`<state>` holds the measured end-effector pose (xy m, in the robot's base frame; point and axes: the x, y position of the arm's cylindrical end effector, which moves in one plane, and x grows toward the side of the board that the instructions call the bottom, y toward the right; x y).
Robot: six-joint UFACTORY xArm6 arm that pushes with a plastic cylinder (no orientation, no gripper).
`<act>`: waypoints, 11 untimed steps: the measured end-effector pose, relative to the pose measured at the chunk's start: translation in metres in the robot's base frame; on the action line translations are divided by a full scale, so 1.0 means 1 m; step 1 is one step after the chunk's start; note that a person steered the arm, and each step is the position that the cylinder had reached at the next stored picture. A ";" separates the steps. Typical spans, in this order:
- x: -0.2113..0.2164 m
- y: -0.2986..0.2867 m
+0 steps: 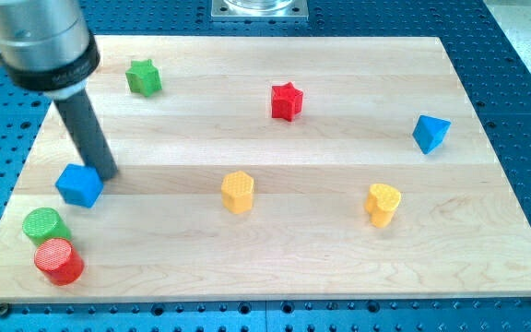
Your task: Place the green star at the center left corner
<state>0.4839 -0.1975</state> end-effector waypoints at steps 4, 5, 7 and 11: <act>-0.085 0.060; -0.146 0.078; -0.196 -0.013; -0.027 0.066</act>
